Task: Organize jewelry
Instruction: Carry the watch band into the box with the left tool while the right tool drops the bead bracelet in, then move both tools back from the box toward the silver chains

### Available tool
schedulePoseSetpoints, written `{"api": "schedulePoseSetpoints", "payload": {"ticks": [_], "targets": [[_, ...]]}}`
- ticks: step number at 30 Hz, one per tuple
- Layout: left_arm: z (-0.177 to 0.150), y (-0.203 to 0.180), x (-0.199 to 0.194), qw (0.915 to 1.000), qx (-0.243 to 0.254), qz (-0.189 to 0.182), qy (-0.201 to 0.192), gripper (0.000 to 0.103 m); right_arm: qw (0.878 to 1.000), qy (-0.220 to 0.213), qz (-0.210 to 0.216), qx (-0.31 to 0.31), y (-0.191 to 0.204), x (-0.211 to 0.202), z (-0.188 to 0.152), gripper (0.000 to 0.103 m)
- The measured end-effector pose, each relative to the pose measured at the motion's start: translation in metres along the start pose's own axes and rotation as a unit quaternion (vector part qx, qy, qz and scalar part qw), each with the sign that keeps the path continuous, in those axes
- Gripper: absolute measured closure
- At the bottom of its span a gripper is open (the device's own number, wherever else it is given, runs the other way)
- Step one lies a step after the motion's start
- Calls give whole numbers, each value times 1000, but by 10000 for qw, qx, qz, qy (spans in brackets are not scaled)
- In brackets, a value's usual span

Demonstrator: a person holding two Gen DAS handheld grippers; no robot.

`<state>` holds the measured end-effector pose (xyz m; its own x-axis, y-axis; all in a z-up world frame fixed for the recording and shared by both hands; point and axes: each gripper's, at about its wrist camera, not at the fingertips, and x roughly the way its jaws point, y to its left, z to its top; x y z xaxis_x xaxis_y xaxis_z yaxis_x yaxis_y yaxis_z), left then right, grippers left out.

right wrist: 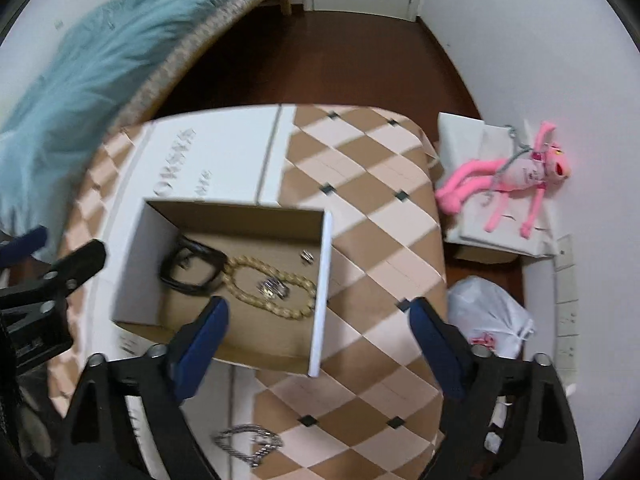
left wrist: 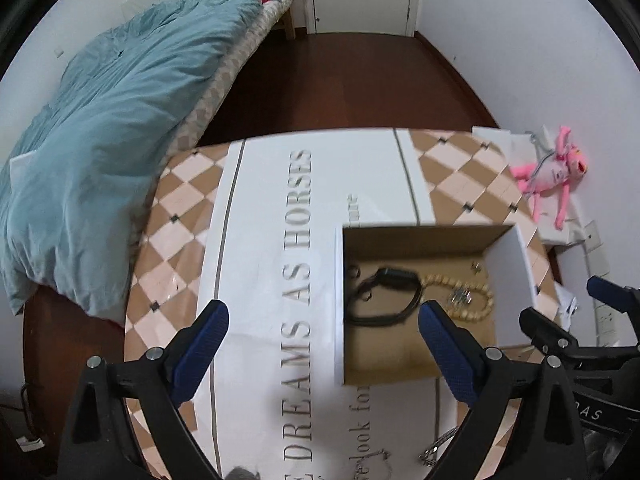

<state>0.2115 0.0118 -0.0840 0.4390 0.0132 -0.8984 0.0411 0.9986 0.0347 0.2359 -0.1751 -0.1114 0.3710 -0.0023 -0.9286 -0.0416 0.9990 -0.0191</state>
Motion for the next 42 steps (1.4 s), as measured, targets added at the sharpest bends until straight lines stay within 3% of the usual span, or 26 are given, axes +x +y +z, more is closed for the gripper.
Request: {"api": "schedulePoseSetpoints", "payload": {"ticks": [7,16,35,42], "targets": [[-17,0,7,9999,-82,47,67,6,9997,8,-179,160,0,11,-15,4],[-16,-1,-6,9998,-185,13,-69,6,9991,-83,-219,352,-4,5,-18,4],[-38,-5,-111,9958,-182,-240,-863,6,9909,-1182,-393,502,-11,-114,-48,4],[-52,4,-121,9950,-313,-123,-945,6,9901,-1240,-57,659,-12,-138,-66,4]]}}
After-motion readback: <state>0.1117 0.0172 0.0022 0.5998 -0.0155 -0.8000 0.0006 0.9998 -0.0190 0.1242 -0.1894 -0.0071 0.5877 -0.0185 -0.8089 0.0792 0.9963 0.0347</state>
